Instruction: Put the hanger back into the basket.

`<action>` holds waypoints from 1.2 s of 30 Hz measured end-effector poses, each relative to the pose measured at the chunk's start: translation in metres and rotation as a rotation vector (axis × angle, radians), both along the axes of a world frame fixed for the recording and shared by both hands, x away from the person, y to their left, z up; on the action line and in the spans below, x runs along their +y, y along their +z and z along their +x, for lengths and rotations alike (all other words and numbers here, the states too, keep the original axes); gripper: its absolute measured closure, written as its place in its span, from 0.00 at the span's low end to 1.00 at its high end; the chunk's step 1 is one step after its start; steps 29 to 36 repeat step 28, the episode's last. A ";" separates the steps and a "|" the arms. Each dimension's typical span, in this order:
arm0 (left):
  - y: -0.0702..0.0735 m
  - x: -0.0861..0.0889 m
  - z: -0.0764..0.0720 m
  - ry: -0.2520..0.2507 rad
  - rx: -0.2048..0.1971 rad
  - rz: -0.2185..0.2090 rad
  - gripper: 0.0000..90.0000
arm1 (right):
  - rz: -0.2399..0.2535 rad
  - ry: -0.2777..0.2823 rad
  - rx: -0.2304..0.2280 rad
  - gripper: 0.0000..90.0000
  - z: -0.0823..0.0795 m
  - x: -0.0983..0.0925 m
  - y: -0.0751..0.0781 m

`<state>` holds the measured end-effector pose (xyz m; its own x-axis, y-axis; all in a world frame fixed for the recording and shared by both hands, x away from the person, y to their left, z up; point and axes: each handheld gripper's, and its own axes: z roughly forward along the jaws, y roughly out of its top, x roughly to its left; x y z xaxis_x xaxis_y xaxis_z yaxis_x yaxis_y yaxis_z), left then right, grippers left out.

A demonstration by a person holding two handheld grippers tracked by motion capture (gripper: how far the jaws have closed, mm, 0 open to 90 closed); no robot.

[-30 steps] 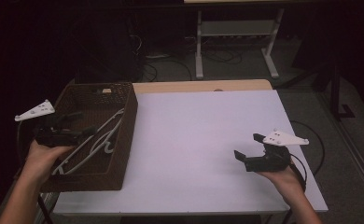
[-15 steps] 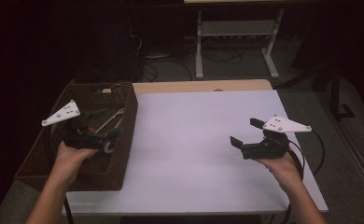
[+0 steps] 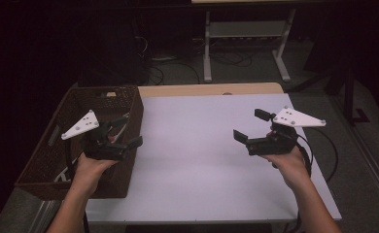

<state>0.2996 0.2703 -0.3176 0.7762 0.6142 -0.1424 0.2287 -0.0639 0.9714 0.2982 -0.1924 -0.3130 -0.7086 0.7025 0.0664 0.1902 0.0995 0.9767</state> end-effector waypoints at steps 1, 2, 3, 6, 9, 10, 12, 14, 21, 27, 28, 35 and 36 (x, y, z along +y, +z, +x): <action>0.000 0.000 0.000 -0.003 -0.005 0.005 0.00 | 0.011 0.002 -0.004 0.00 0.000 0.000 0.000; -0.001 -0.001 0.000 -0.003 -0.004 0.003 0.00 | 0.017 0.006 -0.013 0.00 0.000 0.000 0.001; -0.002 -0.001 0.000 -0.003 0.000 0.006 0.00 | 0.023 0.010 -0.023 0.00 0.000 0.000 0.001; -0.006 -0.001 0.000 -0.003 0.007 0.000 0.00 | 0.028 0.016 -0.037 0.00 -0.001 0.000 0.002; -0.009 -0.001 0.000 -0.005 0.012 -0.002 0.00 | 0.028 0.014 -0.038 0.00 -0.004 -0.002 0.003; -0.010 -0.002 0.000 -0.005 0.013 0.003 0.00 | 0.027 0.015 -0.043 0.00 -0.004 -0.003 0.003; -0.011 -0.002 0.000 -0.005 0.012 0.003 0.00 | 0.029 0.014 -0.046 0.00 -0.004 -0.004 0.003; -0.012 -0.002 0.000 -0.005 0.015 0.005 0.00 | 0.028 0.013 -0.040 0.00 -0.004 -0.005 0.003; -0.012 -0.002 0.000 -0.006 0.011 0.002 0.00 | 0.025 0.018 -0.037 0.00 -0.003 -0.003 0.002; -0.012 -0.002 0.000 -0.002 0.011 0.001 0.00 | 0.022 0.016 -0.031 0.00 -0.003 -0.003 0.000; -0.012 -0.002 0.000 -0.002 0.010 0.002 0.00 | 0.021 0.016 -0.032 0.00 -0.003 -0.003 0.000; -0.012 -0.002 0.000 -0.002 0.010 0.002 0.00 | 0.021 0.016 -0.032 0.00 -0.003 -0.003 0.000; -0.012 -0.002 0.000 -0.002 0.010 0.002 0.00 | 0.021 0.016 -0.032 0.00 -0.003 -0.003 0.000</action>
